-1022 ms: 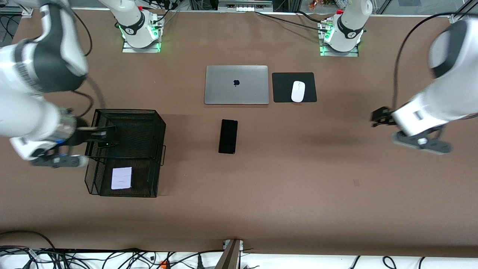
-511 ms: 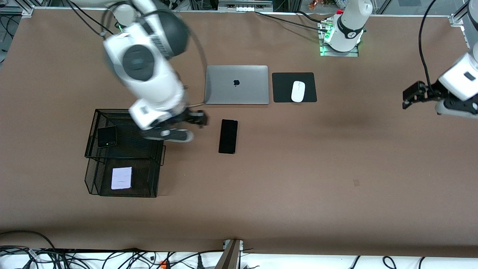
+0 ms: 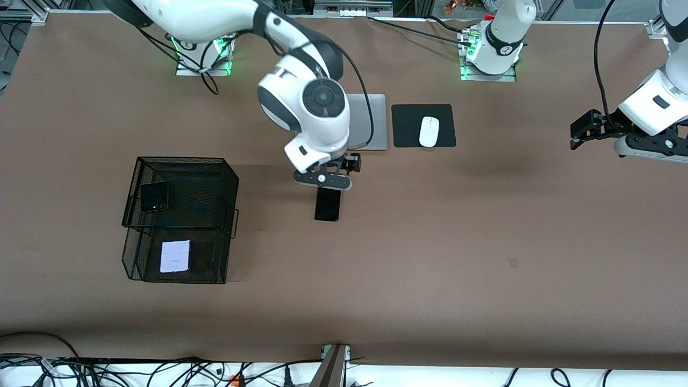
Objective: Place phones with both arms
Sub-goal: 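Move the right gripper to the tall black phone and grasp it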
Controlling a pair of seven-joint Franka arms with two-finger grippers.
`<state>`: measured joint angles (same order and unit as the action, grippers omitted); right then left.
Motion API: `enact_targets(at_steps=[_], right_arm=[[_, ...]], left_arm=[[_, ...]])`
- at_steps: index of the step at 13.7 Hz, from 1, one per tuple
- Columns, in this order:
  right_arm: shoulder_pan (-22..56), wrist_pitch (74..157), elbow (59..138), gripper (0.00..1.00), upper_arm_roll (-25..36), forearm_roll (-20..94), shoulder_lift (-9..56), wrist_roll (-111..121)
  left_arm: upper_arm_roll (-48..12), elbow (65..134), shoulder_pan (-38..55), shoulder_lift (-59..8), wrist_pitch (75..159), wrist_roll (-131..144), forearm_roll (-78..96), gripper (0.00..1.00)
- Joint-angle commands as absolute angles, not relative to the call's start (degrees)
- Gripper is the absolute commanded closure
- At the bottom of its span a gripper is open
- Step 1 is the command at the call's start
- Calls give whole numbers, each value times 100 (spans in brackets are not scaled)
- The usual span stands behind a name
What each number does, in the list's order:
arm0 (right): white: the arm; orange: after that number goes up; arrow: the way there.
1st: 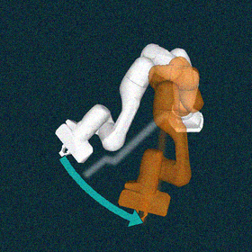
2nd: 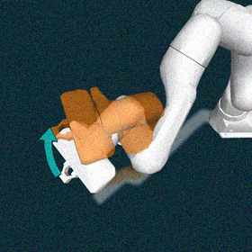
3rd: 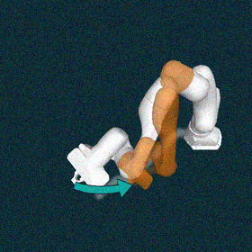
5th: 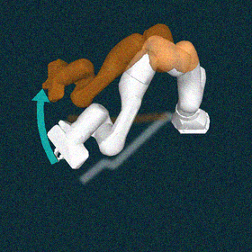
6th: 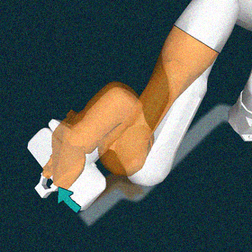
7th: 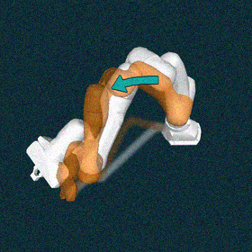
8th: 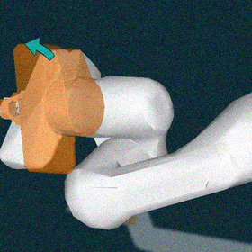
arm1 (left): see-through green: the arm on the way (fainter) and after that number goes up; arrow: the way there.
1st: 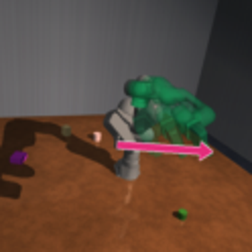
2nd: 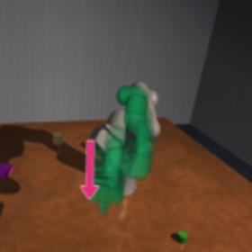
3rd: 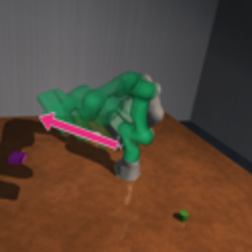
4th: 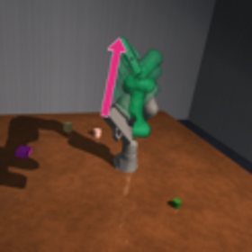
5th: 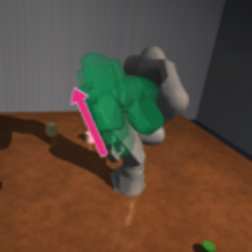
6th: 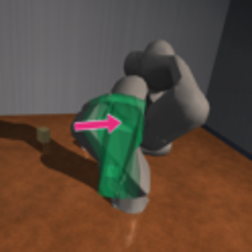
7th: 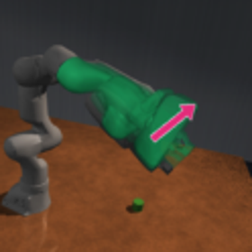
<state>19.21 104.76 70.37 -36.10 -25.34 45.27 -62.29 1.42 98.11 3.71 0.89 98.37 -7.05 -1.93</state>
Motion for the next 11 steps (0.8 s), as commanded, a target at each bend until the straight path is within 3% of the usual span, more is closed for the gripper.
enact_targets(at_steps=[1,11], right_arm=[[1793,11072,7679,0,-3727,-2891,4623,-6354],[1731,12031,8068,0,-3455,-3516,5352,-6539]], left_arm=[[132,9686,404,53,9756,-650,-97,0],[132,9686,396,44,9747,-668,-97,0]])
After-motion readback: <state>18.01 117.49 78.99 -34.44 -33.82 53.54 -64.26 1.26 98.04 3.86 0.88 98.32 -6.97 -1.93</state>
